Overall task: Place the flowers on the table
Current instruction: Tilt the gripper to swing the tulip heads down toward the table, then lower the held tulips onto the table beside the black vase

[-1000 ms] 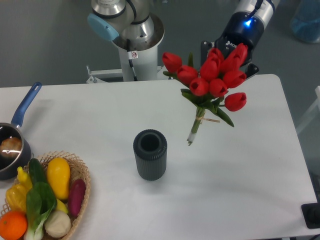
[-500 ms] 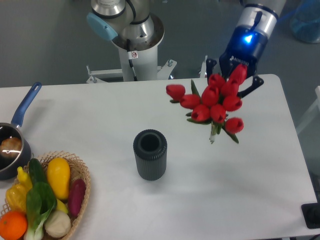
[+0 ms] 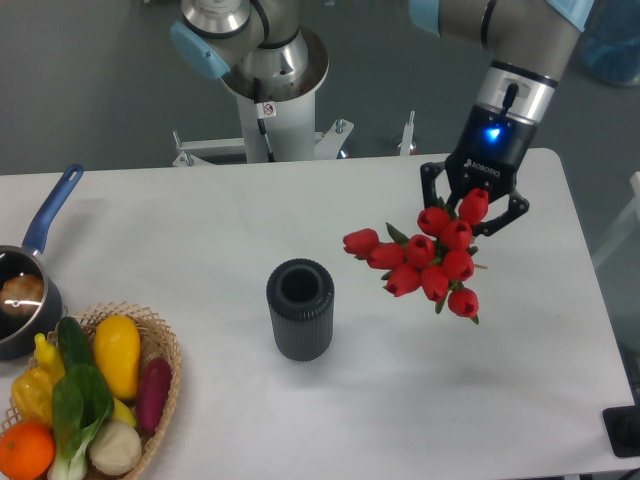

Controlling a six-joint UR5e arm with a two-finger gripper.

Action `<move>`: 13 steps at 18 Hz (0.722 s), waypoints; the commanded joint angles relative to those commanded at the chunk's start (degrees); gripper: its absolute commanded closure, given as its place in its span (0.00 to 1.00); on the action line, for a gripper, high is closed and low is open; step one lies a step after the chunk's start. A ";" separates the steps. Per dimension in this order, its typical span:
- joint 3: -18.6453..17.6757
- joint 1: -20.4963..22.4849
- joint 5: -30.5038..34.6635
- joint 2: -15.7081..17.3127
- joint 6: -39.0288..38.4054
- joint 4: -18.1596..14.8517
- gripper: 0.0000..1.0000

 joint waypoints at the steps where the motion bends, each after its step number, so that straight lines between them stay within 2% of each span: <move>1: 0.35 -0.09 1.32 -0.09 0.00 -0.09 0.72; 5: 1.15 -0.61 8.61 -1.41 0.17 -0.09 0.72; 8: 0.62 -0.79 11.78 -2.02 3.77 -0.26 0.72; 13: 0.35 -0.79 12.32 -4.04 3.87 -0.35 0.72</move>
